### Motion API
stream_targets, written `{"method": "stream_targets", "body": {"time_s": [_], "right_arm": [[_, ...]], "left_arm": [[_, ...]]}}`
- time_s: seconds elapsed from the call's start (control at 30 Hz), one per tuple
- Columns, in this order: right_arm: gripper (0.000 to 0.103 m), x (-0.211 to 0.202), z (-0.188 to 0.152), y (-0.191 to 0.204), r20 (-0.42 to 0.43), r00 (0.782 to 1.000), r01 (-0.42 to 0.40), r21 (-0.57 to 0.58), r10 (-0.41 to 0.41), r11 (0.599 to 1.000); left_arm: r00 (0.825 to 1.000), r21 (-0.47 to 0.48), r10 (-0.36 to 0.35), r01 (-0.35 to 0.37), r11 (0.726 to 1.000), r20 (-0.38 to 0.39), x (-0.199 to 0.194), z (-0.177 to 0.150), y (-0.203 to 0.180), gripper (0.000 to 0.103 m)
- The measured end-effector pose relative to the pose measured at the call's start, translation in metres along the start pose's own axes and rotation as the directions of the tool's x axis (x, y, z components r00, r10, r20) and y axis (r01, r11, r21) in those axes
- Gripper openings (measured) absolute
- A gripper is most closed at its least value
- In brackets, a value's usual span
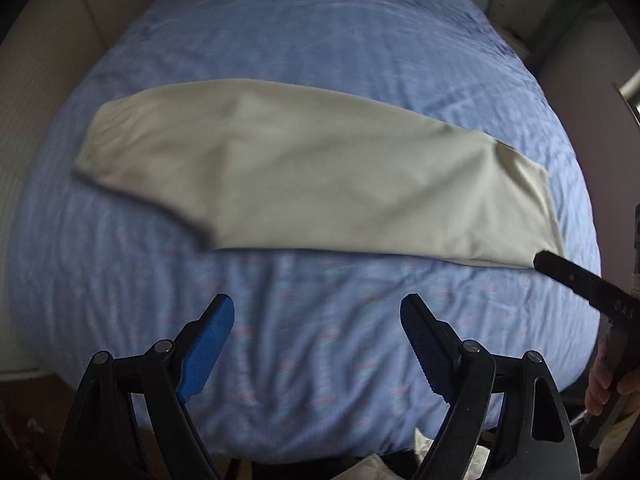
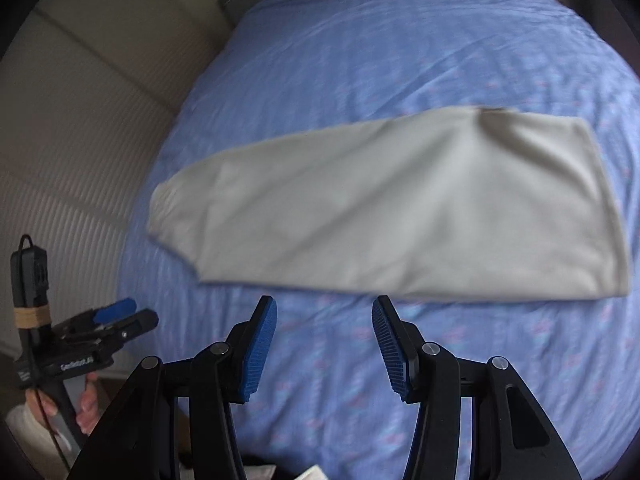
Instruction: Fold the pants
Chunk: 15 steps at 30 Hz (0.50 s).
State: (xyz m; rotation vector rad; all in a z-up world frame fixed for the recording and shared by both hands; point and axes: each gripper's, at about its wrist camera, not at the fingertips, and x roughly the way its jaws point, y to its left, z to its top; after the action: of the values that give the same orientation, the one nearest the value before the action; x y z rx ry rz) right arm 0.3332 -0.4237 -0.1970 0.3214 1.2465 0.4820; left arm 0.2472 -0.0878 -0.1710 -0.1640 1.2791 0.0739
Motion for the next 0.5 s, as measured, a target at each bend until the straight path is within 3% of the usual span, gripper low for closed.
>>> {"method": "stream_targets", "body": {"time_s": [0.23, 0.37, 0.5], "right_arm": [[0.052, 0.073, -0.026, 0.121, -0.097, 0.993, -0.078, -0.153, 0.064, 0.985], [0.052, 0.131, -0.033, 0.167, -0.164, 0.982, -0.110, -0.124, 0.089, 0.986], [0.052, 0.188, -0.034, 0.200, -0.229, 0.970, -0.112, -0.111, 0.085, 0.987]], "left_arm": [[0.998, -0.161, 0.057, -0.051, 0.986, 0.035, -0.013, -0.032, 0.136, 0.085], [0.996, -0.205, 0.090, -0.085, 0.975, 0.018, -0.001, -0.039, 0.194, 0.085], [0.997, -0.239, 0.069, -0.072, 0.968, -0.024, 0.023, -0.035, 0.229, 0.085]]}}
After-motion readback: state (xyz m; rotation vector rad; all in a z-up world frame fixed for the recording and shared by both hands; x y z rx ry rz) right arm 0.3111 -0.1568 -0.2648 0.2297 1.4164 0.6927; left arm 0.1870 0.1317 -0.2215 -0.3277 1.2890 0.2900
